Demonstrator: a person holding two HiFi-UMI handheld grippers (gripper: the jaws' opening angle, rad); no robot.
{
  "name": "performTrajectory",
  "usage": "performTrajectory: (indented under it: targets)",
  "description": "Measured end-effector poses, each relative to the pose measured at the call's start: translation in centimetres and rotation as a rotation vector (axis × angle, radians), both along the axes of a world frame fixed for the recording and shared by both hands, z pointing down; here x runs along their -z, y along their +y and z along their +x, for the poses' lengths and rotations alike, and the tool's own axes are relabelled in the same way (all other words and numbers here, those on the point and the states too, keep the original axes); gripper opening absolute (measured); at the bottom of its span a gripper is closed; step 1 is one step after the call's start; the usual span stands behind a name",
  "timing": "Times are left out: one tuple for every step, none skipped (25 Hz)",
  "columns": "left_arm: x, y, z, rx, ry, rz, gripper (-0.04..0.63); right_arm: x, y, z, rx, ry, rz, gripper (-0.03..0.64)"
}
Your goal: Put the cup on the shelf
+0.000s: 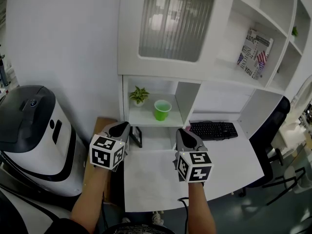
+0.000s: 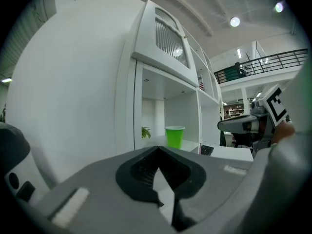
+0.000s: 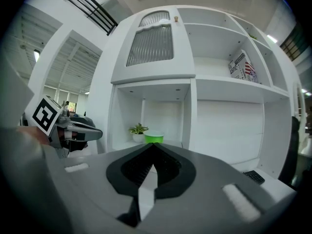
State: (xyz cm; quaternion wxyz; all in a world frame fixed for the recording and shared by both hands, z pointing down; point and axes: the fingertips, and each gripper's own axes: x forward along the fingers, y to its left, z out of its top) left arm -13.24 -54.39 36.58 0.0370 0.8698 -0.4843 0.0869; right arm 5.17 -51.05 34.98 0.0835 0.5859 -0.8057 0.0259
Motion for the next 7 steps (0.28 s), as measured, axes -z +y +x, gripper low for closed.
performTrajectory:
  targets:
    - [-0.03,-0.02,0.03,0.000,-0.001,-0.001,0.000,0.01,-0.02,0.07,-0.001,0.001,0.000,0.025]
    - [-0.06,-0.04,0.07,0.000,-0.003,-0.001,0.000,0.03,-0.02,0.13,-0.002,0.001,0.001,0.025]
    - [-0.08,-0.06,0.10,-0.001,-0.004,-0.001,0.000,0.04,-0.02,0.17,-0.002,0.000,0.002,0.025]
    - [-0.09,-0.08,0.11,-0.001,-0.005,-0.001,0.000,0.05,-0.02,0.18,-0.002,0.000,0.002,0.025]
    - [-0.08,-0.11,0.09,0.000,-0.005,0.000,0.000,0.04,-0.04,0.16,-0.002,0.000,0.002,0.025]
    - [-0.08,-0.14,0.06,0.001,-0.005,0.000,0.000,0.03,-0.06,0.13,-0.001,0.000,0.002,0.025]
    - [-0.07,-0.17,0.03,0.002,-0.005,0.000,0.000,0.02,-0.09,0.09,0.001,0.001,0.002,0.025]
